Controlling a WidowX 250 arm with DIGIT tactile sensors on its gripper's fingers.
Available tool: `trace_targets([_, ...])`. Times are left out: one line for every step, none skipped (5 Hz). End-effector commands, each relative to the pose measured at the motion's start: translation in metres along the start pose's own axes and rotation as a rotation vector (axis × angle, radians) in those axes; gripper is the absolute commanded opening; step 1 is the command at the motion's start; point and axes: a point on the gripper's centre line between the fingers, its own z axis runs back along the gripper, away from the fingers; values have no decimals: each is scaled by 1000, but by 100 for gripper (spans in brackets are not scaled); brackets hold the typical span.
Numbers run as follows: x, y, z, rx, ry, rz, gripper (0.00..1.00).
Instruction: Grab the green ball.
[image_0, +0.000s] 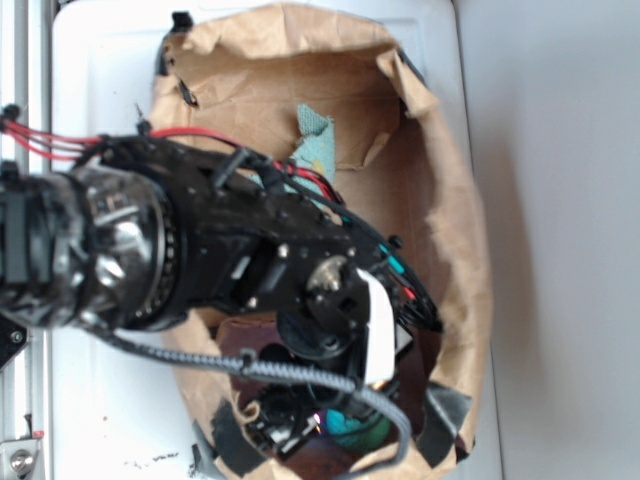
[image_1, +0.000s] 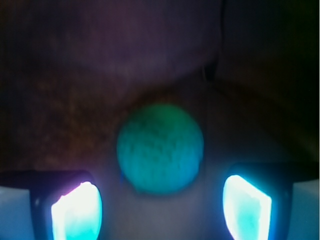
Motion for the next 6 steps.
trace_targets([24, -2, -3, 15, -72, -52, 100])
trace_targets([19, -4, -20, -12, -55, -56, 100])
trace_targets([14, -8, -30, -24, -23, -72, 100])
trace_targets([10, -8, -28, -7, -32, -50, 0])
trace_targets([10, -6, -17, 6, -52, -44, 0])
trace_targets([14, -3, 5, 52, -73, -24, 0])
